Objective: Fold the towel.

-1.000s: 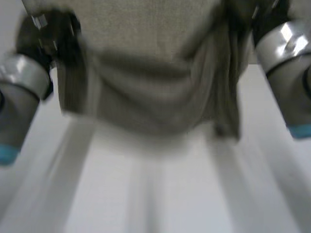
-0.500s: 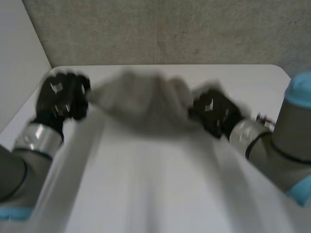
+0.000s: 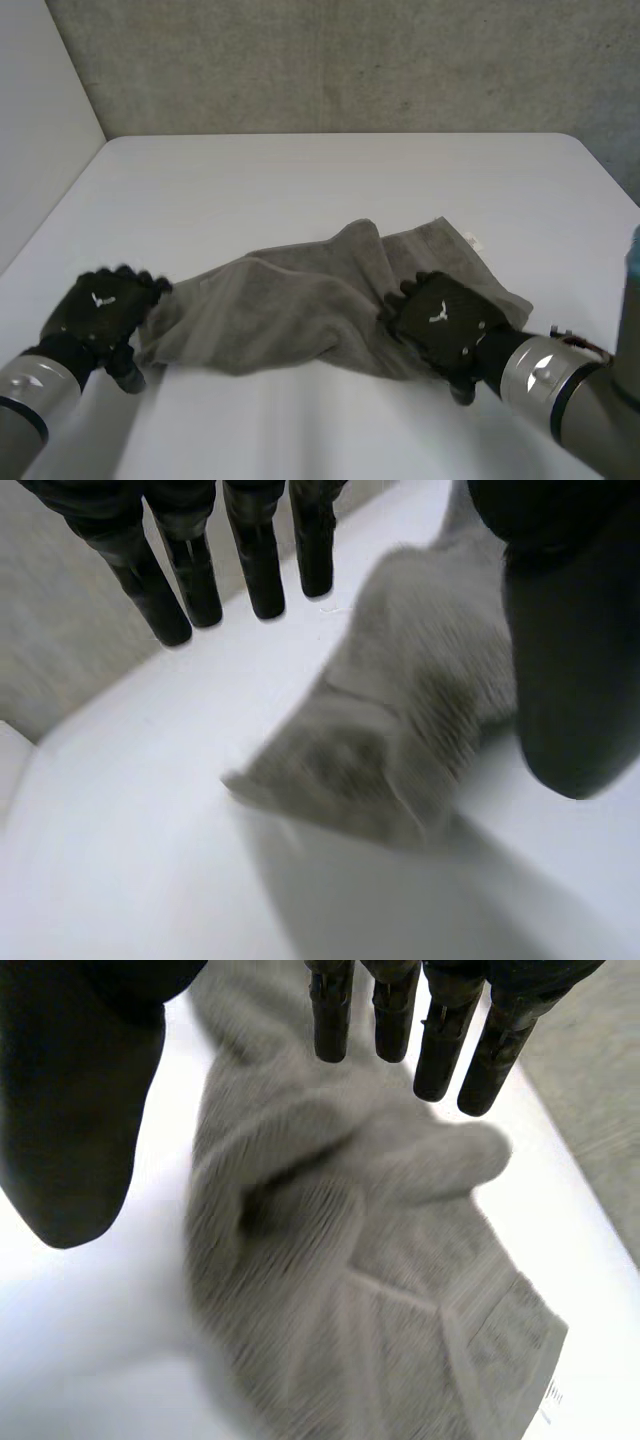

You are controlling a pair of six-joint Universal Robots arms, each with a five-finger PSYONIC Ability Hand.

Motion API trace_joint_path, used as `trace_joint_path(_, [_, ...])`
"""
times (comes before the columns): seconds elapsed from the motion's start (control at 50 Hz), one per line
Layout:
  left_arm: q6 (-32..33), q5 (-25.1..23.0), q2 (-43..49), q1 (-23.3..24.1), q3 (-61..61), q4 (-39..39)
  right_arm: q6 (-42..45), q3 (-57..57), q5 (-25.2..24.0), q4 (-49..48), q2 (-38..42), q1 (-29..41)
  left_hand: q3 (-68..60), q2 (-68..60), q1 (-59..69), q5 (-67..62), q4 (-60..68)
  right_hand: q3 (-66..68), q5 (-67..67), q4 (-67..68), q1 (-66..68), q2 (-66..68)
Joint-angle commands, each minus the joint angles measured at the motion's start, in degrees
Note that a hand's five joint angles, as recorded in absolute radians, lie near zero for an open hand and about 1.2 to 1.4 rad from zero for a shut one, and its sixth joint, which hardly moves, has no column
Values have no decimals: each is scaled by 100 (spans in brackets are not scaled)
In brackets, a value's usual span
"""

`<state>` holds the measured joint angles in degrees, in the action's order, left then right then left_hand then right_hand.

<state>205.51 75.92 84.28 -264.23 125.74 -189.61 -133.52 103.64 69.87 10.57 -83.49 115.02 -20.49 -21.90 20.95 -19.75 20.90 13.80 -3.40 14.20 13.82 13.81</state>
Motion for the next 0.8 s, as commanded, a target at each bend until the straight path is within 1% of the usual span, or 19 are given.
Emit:
trace_joint_path(0.02, [-151,-95,-254,126,-655,21,-1201,-967,-202,209,-10,-452,775,916,-821,1701,-816,-380,340,-420,-382,-381])
trace_joint_path(0.08, [-275,-95,-228,162,-823,3,-1351,-1275,-176,200,217,-690,775,916,-821,1701,-816,-380,340,-420,-382,-381])
trace_joint_path(0.14, [-653,-95,247,311,-1254,-138,-1343,-1470,-158,200,456,-726,708,848,-754,1634,-749,-380,340,-420,-382,-381])
trace_joint_path(0.18, [-985,-86,955,705,-1831,-313,-1334,-1942,-158,261,964,-726,608,748,-653,1533,-649,-380,340,-420,-382,-381])
trace_joint_path(0.2, [-987,-86,959,707,-1834,-313,-1334,-1944,-158,261,966,-726,607,748,-653,1533,-648,-380,340,-420,-382,-381])
trace_joint_path(0.22, [-1048,-43,1307,889,-2156,-340,-1326,-2153,-141,305,1201,-726,574,714,-619,1500,-615,-380,340,-420,-382,-381])
trace_joint_path(0.24, [-1048,-42,1310,891,-2159,-340,-1308,-2381,-97,375,1456,-726,573,714,-619,1499,-615,-380,340,-420,-382,-381])
trace_joint_path(0.28, [-1022,-51,2097,1162,-2911,-252,-1282,-2619,-36,454,1710,-726,473,614,-519,1399,-514,-380,340,-420,-382,-381])
trace_joint_path(0.3, [-1022,-51,2101,1164,-2915,-252,-1282,-2621,-35,455,1713,-726,472,613,-518,1398,-514,-380,340,-420,-382,-381])
trace_joint_path(0.34, [-1004,-51,2828,1295,-3667,19,-1081,-3128,122,647,2273,-718,422,563,-468,1348,-464,-380,340,-420,-382,-381])
trace_joint_path(0.36, [-1004,-51,2831,1296,-3671,21,-1079,-3131,123,648,2276,-717,422,563,-468,1348,-463,-380,340,-420,-382,-381])
trace_joint_path(0.4, [-995,-51,3139,1322,-4031,249,-677,-3507,307,884,2774,-709,372,512,-417,1297,-413,-380,340,-420,-382,-381])
trace_joint_path(0.44, [-995,-51,3751,1383,-4801,800,-431,-3630,421,999,2968,-709,188,329,-234,1114,-229,-380,340,-420,-382,-381])
trace_joint_path(0.46, [-995,-51,3754,1383,-4805,803,-429,-3632,422,1000,2970,-709,186,327,-232,1112,-228,-380,340,-420,-382,-381])
trace_joint_path(0.5, [-995,-60,4270,1436,-5548,1441,17,-3798,658,1087,3250,-709,-132,8,86,794,91,-358,318,-398,-360,-359])
trace_joint_path(0.52, [-995,-60,4272,1436,-5552,1444,19,-3799,659,1088,3251,-709,-133,7,87,793,92,-355,315,-395,-356,-356])
trace_joint_path(0.56, [-987,-68,4701,1462,-6120,2039,203,-3851,738,1088,3409,-717,-150,-9,104,776,109,-103,63,-143,-105,-104])
trace_joint_path(0.66, [-856,-69,5089,1515,-6623,2726,204,-3851,739,1061,3506,-761,-234,-93,188,692,193,351,-390,310,349,349])
trace_joint_path(0.8, [-408,-51,5274,1594,-6730,2912,195,-3843,730,1026,3647,-779,-334,-193,288,592,293,503,-543,463,502,502])
